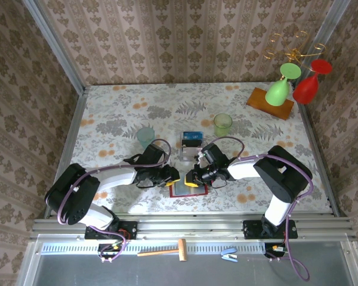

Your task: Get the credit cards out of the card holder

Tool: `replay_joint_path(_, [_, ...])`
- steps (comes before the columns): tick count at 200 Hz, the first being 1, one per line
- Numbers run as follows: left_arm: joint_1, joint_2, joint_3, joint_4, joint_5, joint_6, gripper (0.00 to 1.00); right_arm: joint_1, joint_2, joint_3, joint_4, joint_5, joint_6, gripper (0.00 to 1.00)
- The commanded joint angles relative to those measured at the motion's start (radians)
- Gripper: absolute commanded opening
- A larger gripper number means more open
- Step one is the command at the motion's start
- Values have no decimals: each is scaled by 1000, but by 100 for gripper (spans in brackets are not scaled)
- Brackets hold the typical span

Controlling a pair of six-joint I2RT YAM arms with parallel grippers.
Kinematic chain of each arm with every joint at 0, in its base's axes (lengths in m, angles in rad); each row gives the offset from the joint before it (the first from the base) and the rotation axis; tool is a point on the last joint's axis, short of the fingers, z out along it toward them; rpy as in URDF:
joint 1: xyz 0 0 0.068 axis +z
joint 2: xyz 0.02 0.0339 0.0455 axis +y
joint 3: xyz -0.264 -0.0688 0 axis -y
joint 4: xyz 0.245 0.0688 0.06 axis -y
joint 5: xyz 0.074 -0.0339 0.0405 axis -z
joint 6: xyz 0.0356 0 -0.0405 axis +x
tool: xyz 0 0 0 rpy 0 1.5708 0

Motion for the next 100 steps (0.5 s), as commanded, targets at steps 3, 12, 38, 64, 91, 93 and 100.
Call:
replay_joint_path(3, [-11, 24, -10, 29, 22, -16, 28, -7, 42, -29, -31, 39, 11, 15])
replay_joint_path(12, [-14, 30, -11, 39, 29, -21, 27, -7, 44, -28, -28, 38, 10, 15])
replay_joint_path(38, [-18, 40, -14, 65, 42, -33, 23, -7, 45, -30, -23, 38, 16, 15])
replay_joint_path(64, [-20, 34, -20, 83, 48, -43, 22, -7, 44, -30, -22, 36, 18, 14])
replay_joint_path(91, [-22, 20, -29, 97, 54, -53, 22, -7, 14, -28, -18, 37, 31, 19])
replay_joint_path(93, [-22, 18, -30, 97, 55, -54, 22, -7, 10, -27, -19, 37, 31, 20])
replay_joint_path(100, [-22, 16, -31, 99, 53, -54, 22, -7, -6, -23, -29, 41, 31, 21])
